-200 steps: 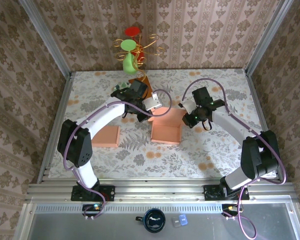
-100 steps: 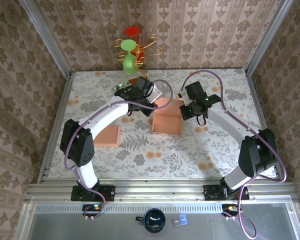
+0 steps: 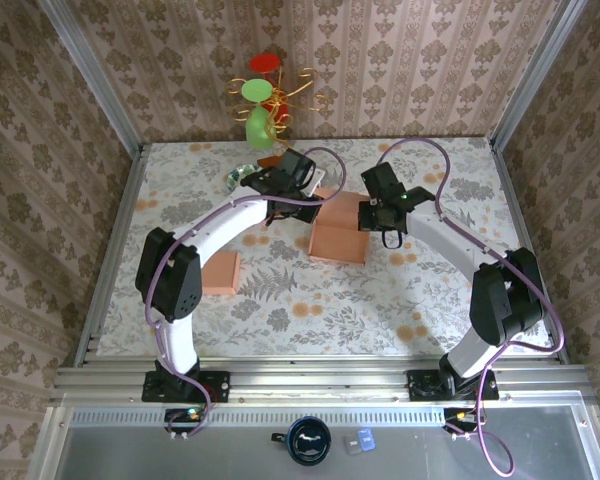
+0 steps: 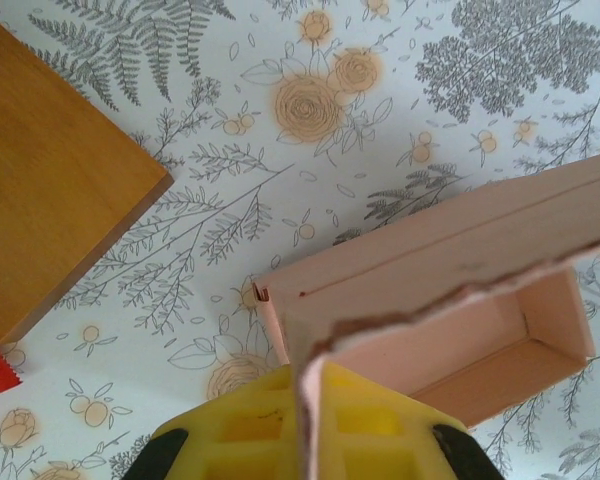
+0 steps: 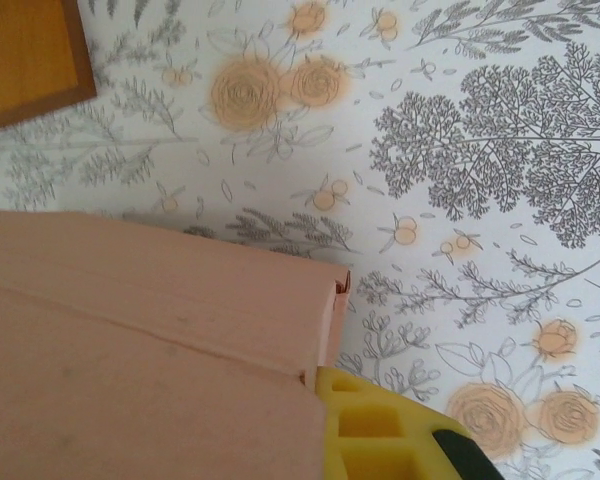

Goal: Fold the paper box

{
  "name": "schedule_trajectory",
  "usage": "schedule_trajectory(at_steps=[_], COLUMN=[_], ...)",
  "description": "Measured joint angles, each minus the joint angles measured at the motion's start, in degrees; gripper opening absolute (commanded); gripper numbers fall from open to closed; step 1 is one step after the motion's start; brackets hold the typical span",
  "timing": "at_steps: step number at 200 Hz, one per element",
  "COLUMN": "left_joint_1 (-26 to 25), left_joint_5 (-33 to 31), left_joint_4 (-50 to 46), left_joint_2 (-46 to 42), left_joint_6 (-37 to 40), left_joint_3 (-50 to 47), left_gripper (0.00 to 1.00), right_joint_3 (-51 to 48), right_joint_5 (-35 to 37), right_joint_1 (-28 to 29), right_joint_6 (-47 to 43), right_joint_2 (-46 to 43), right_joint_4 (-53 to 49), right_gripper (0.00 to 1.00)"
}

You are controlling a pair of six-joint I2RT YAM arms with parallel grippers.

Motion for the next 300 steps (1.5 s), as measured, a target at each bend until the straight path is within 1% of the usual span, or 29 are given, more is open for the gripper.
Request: schedule_trajectory(at_steps=[30, 82, 167, 196, 203, 216, 224, 237, 254, 267, 283, 300], left_joint_1=[0.3, 0.2, -1.0, -1.3, -1.4, -1.6, -1.9, -2.7, -3.9, -5.0, -6.5, -8.0], left_joint_5=[1.3, 3.5, 4.3, 4.1, 3.9, 3.3, 2.8, 2.0, 0.2, -1.4, -3.8, -5.9], left_joint_4=[4.8, 11.9, 20.5, 23.4, 23.9, 25.0, 25.4, 26.1, 26.3, 26.6, 27.5, 28.7], left_joint_2=[0.0, -0.2, -3.2, -4.0, -4.3, -4.7, -5.0, -5.7, -6.9, -7.8, -8.7, -9.5], left_joint_6=[-1.6, -1.7, -1.4, -1.2, -1.1, -1.1, -1.0, -1.0, -1.0, -1.1, -1.1, -1.1], left_joint_3=[-3.3, -8.5, -17.5, -20.2, -20.7, -21.8, -22.4, -23.5, -25.0, -26.1, -27.5, -28.9], left_gripper=[0.0, 0.0, 0.0, 0.0, 0.0, 0.0, 0.0, 0.0, 0.0, 0.0, 0.0, 0.0], right_joint_3=[-3.2, -8.9, -19.8, -21.7, -21.7, -21.7, -21.7, -21.5, -21.1, -21.0, -21.6, -24.5], right_joint_5=[0.6, 1.9, 5.2, 6.8, 7.0, 7.2, 7.1, 7.0, 6.7, 6.2, 4.9, 3.8], right_joint_1=[0.0, 0.0, 2.3, 3.2, 3.3, 3.5, 3.7, 4.6, 5.7, 6.3, 6.9, 7.4], right_joint_6=[3.7, 6.6, 7.3, 6.5, 6.4, 6.4, 6.5, 7.3, 9.4, 12.6, 18.9, 26.2], right_joint_2=[-0.1, -1.4, -5.8, -6.8, -6.8, -6.9, -7.1, -8.1, -10.1, -12.5, -17.0, -23.6], right_joint_4=[4.2, 10.3, 21.0, 23.0, 23.0, 22.9, 22.6, 21.6, 18.8, 16.7, 14.6, 14.4], right_gripper=[0.0, 0.0, 0.0, 0.0, 0.05, 0.22, 0.31, 0.4, 0.51, 0.56, 0.61, 0.66])
